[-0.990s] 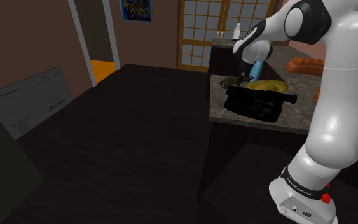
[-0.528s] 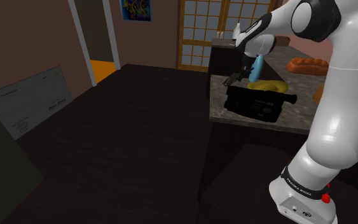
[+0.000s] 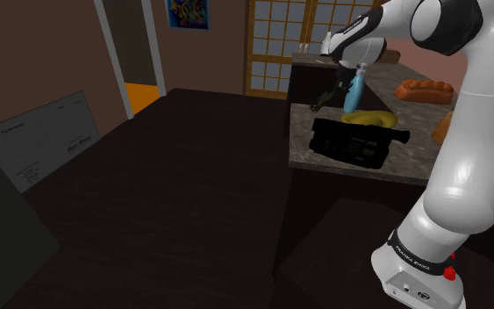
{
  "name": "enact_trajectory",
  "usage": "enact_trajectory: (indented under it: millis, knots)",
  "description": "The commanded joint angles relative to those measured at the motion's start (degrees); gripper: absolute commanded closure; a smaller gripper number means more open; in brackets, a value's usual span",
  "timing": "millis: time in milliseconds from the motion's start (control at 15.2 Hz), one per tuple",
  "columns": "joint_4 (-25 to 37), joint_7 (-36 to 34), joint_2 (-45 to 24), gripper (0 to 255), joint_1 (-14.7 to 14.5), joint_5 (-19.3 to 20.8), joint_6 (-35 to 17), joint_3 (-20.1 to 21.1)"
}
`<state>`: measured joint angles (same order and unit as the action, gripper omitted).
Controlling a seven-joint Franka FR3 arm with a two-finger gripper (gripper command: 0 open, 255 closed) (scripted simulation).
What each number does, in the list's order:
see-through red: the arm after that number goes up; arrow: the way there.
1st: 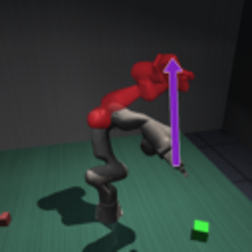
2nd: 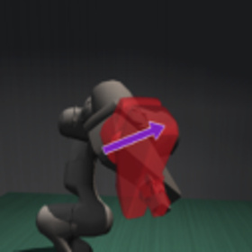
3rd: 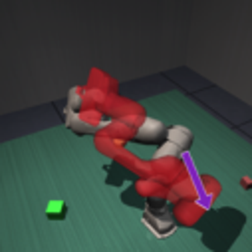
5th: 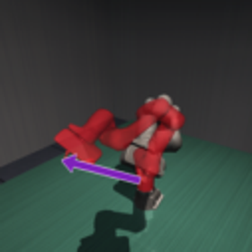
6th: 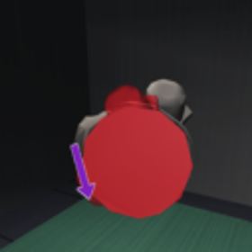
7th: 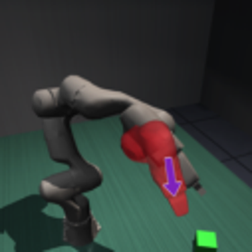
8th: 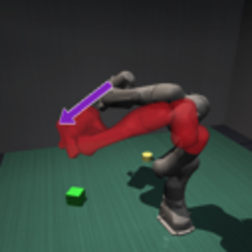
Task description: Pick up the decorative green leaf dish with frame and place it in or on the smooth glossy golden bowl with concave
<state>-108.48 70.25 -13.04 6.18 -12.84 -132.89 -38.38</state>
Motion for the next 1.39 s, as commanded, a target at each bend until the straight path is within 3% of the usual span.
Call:
enact_trajectory:
  millis: [0, 594, 990, 1320]
  knots:
    - [0.8, -0.5, 0.8, 255, -0.2, 0.9, 1.5, -0.3]
    - [5.2, -2.2, 2.9, 255, -0.7, 3.1, 7.4, -1.0]
    - [-7.7, -2.9, 15.8, 255, -0.8, 12.1, 4.2, -3.2]
    - [-16.3, -3.4, 26.1, 255, 2.2, 19.8, 3.6, -3.6]
